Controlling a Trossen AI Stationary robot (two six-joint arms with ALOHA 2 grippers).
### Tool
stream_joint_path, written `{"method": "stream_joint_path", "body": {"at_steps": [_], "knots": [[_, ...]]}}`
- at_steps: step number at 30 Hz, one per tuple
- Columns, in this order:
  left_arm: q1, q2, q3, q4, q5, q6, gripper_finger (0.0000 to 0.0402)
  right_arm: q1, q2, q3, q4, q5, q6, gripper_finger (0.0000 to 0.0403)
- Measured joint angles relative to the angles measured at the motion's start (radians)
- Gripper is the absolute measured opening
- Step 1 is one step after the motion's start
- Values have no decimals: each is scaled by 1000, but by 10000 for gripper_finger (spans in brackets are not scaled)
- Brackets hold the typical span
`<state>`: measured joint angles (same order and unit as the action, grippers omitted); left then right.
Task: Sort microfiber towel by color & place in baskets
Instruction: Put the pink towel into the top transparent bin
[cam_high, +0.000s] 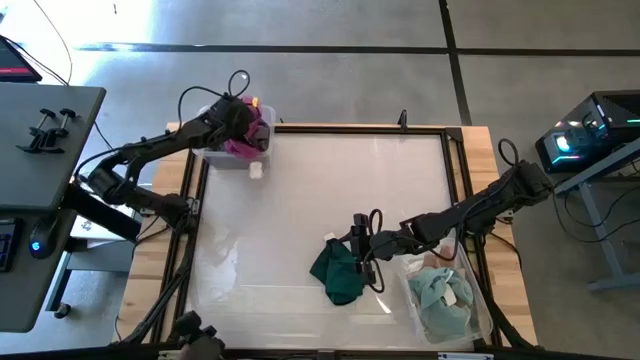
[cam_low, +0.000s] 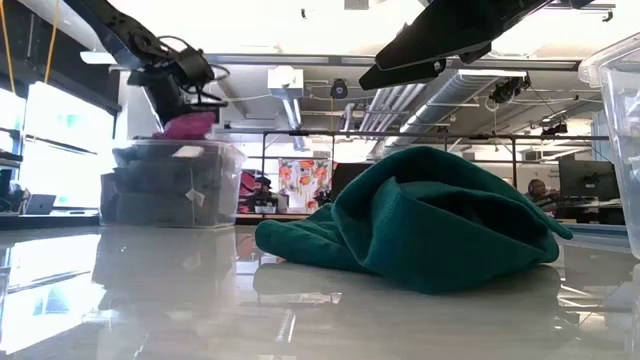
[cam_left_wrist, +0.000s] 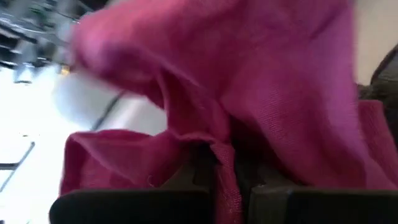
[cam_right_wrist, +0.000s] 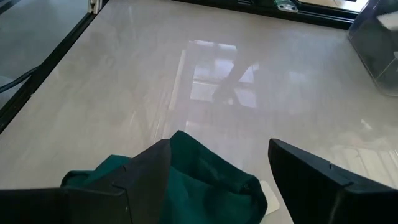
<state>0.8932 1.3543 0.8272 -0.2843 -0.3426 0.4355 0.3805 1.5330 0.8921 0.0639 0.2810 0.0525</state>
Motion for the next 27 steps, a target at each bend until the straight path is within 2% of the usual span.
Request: {"method": "stream_joint_path", "body": {"at_steps": [4,8,13,20,23,27], "knots": [[15,62,0,1,61,3,1,0,0,0,0,0,0,266],[20,118,2,4,64,12,8,0,0,0,0,0,0,266],[21,137,1,2,65,30,63,0,0,0,0,0,-2,266],[21,30,-2,-20,72,36,158,0,0,0,0,0,-7,266],[14,-41,-2,-16,69,17,177,0,0,0,0,0,-7,266],[-8,-140,-2,-22,67,11,183,0,0,0,0,0,-7,266]]}}
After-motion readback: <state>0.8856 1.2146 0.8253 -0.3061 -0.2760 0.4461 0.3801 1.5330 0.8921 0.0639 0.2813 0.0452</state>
